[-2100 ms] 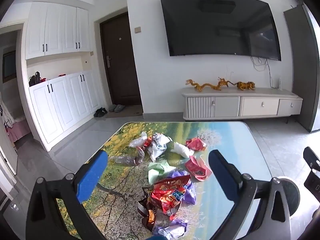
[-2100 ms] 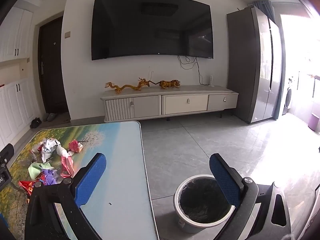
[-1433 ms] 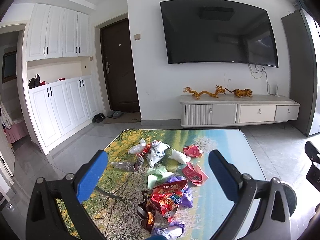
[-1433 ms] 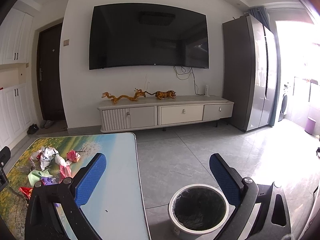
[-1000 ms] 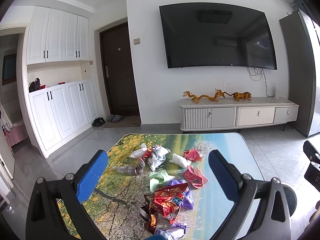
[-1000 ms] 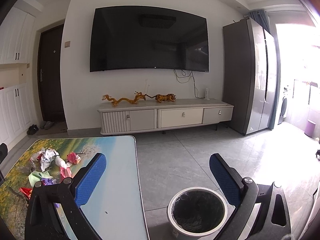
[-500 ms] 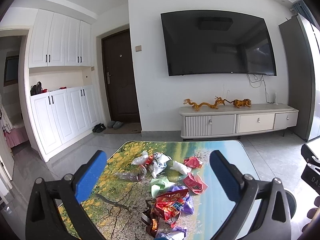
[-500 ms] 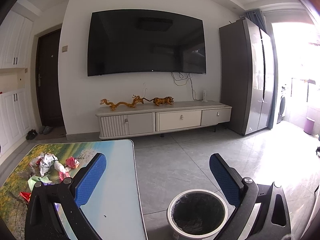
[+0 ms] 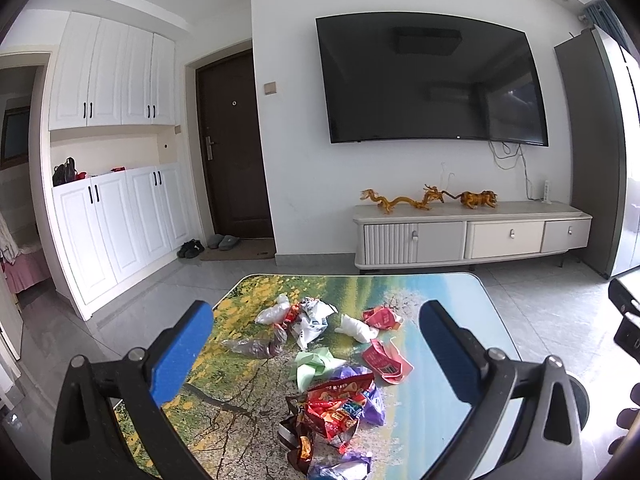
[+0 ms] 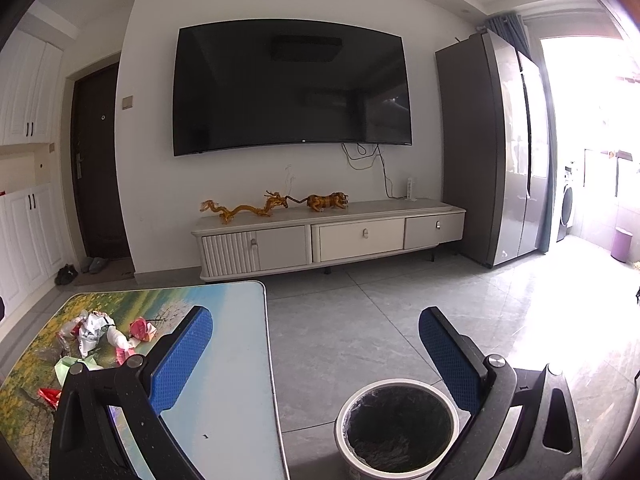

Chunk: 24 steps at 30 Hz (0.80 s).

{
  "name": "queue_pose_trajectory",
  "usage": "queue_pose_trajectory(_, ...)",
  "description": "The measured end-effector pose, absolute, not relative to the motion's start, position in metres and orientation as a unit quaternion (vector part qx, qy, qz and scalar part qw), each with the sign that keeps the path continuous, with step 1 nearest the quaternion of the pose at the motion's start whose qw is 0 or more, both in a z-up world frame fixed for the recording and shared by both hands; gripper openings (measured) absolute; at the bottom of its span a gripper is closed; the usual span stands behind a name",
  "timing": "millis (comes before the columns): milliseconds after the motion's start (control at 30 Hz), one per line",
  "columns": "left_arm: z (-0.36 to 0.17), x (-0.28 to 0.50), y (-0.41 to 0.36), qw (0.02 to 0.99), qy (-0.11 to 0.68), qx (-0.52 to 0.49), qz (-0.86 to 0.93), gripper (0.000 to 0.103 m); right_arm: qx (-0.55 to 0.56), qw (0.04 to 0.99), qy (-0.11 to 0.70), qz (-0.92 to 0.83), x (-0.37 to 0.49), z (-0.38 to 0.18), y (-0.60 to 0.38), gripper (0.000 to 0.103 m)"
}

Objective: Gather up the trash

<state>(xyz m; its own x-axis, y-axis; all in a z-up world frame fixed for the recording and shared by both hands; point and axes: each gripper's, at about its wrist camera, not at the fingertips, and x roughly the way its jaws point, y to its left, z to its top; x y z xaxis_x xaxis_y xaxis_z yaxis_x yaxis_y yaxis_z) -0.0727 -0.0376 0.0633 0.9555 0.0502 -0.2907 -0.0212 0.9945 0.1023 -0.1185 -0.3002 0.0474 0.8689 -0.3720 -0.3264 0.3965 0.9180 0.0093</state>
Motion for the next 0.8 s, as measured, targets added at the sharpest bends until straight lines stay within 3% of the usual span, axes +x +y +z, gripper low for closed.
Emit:
queue_pose_trajectory(267,0.066,-0.052,0.002,0.986,0.163,0.035,0.027,0.103,0.053,0.966,0.172,-0.184,-0.114,0.046,-0.312,0.103)
queue_pose_trajectory(600,0.020,-0.033,0.062,0.961,0.272,0.018,-0.033,0.103,0.046,0.966,0.233,-0.100,-0.071,0.019,-0.291,0.102)
queue_pose_trajectory(700,0.003,-0.030,0.056,0.948,0.303,0.021,-0.089,0.099,0.052,0.963,0.258,-0.058,-0.053,0.011,-0.278,0.090)
queue_pose_trajectory(800,-0.009,-0.025,0.043,0.935,0.325,0.032,-0.140,0.087,0.056,0.956,0.288,-0.019,-0.035,0.002,-0.265,0.075)
